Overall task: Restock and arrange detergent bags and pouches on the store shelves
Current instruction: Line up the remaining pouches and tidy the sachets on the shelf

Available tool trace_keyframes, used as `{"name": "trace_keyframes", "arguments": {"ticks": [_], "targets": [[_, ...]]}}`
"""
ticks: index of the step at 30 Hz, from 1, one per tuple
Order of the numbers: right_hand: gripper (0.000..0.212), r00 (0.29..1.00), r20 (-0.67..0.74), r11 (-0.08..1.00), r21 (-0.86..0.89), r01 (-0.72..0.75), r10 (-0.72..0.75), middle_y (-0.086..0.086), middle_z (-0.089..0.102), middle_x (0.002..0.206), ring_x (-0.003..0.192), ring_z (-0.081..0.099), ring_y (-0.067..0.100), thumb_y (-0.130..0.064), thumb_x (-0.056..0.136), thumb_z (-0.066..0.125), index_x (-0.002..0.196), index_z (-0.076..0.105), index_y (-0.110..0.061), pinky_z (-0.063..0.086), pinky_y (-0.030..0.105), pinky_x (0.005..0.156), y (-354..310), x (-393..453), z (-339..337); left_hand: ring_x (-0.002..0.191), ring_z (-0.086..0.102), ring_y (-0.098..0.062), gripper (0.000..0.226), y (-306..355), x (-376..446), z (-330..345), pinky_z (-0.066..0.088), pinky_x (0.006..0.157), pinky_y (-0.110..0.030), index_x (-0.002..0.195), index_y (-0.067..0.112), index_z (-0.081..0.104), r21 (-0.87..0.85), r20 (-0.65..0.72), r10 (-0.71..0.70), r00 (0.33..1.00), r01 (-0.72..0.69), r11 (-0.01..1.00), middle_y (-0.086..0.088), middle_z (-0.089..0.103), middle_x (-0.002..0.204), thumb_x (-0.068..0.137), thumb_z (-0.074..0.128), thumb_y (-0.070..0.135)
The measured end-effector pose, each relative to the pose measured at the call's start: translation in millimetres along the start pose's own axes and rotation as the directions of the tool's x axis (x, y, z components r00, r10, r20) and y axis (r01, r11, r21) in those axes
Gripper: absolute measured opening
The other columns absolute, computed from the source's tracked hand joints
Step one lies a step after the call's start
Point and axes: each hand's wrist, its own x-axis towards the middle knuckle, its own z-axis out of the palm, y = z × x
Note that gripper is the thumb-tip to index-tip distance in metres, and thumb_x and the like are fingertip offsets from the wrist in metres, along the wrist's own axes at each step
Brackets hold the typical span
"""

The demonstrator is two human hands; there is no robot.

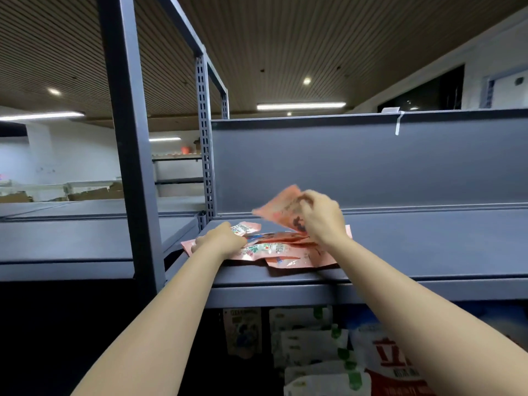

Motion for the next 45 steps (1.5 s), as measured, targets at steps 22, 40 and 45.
{"name": "trace_keyframes", "arguments": {"ticks": [22, 40, 45], "targets": [[0.021, 0.918, -0.364, 0.920, 0.392, -0.004, 0.159, -0.011, 0.062, 0.083, 0.082, 0.057, 0.016, -0.028, 0.099, 0.039, 0.097, 0.060, -0.027, 0.037, 0.028, 0.069, -13, -1, -29, 0.079, 0.054, -0.027, 0.033, 18, -32, -13, 0.035, 0.063, -0.030, 0.091, 0.016, 0.052, -0.496, -0.697, -0.105, 0.710, -0.370, 0.786, -0.001, 0.061, 0.086, 0.102, 0.028, 0.035], [0.028, 0.842, -0.482, 0.962, 0.233, -0.144, 0.243, 0.001, 0.068, 0.103, 0.093, 0.060, 0.028, -0.035, 0.101, 0.035, 0.113, 0.059, -0.027, 0.032, 0.028, 0.069, -5, -13, -32, 0.114, 0.052, -0.025, 0.037, 10, -31, -1, 0.035, 0.079, -0.035, 0.122, 0.044, 0.053, 0.121, -0.283, 0.442, 0.851, -0.425, 0.897, 0.007, 0.064, 0.118, 0.089, 0.035, 0.047], [0.027, 0.805, -0.530, 0.952, 0.277, -0.133, 0.266, -0.002, 0.067, 0.095, 0.083, 0.057, 0.024, -0.035, 0.101, 0.035, 0.111, 0.059, -0.027, 0.034, 0.028, 0.067, -1, -8, -49, 0.133, 0.037, -0.026, 0.050, 29, -8, -1, 0.029, 0.109, -0.039, 0.141, 0.027, 0.041, 0.072, 0.027, 0.396, 0.918, -0.397, 0.915, -0.004, 0.042, 0.146, 0.091, 0.033, 0.021]]}}
